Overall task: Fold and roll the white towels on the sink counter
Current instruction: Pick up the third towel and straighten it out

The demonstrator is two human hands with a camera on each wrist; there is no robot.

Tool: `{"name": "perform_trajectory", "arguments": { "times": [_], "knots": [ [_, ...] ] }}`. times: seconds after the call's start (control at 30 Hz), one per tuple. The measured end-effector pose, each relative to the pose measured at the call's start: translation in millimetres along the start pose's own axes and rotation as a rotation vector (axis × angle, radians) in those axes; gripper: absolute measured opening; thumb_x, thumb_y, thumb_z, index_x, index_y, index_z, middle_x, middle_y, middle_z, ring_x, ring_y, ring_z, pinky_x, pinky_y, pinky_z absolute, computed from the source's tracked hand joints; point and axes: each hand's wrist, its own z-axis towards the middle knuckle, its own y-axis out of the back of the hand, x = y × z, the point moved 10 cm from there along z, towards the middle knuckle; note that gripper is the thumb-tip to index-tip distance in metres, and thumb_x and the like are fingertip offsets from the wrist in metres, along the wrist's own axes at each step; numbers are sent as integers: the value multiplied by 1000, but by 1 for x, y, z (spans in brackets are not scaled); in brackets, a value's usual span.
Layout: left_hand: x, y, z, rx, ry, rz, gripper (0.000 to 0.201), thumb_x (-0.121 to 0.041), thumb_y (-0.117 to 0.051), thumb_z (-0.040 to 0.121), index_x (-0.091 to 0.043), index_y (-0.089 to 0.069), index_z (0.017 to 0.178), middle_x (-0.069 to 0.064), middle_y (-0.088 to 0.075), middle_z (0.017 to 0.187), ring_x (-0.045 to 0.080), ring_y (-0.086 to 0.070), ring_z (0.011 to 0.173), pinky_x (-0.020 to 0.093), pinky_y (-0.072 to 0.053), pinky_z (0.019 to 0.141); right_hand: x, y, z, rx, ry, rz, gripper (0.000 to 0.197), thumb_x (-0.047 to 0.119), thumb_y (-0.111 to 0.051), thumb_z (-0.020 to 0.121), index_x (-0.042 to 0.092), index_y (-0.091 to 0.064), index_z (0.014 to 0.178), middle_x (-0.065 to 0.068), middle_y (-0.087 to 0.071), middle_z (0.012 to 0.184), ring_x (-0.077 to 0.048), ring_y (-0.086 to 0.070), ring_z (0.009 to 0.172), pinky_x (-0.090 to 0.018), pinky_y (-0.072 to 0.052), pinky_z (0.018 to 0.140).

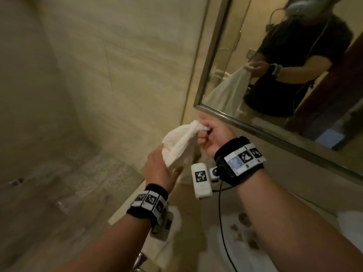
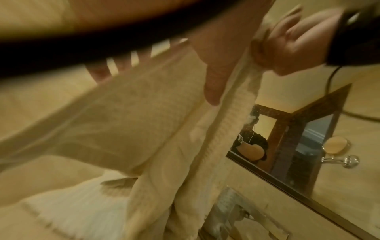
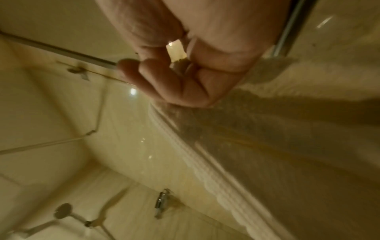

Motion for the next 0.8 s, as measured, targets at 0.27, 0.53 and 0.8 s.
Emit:
{"name": "perform_trajectory", "arguments": {
  "times": [0.27, 0.53, 0.8],
  "knots": [
    [-151, 138, -28, -269, -312, -181, 26, -13, -49, 85, -2, -66, 101, 19, -69, 101, 22, -62, 95, 24, -36, 71, 116, 57, -140, -70, 349, -139, 20, 0, -57, 86, 5, -59, 106, -10, -66, 76, -17, -65, 61, -22, -48, 49],
    [-416, 222, -150, -110, -803, -258, 18, -15, -51, 86, -6, -66, 81, 7, -68, 78, 18, -63, 78, 32, -54, 66, 193, -19, -270, -88, 874, -636, 77, 25, -73, 80, 23, -23, 138, 2, -57, 108, -14, -58, 101, -28, -48, 91],
    [-479, 201, -229, 129, -1009, 7, 18, -22, -73, 77, -20, -62, 91, -3, -63, 86, 12, -59, 78, 25, -48, 65, 268, 35, -379, -472, 1099, -754, 12, 16, -60, 87, 16, -64, 98, 9, -61, 79, -11, -58, 78, -21, -42, 68]
  ]
}}
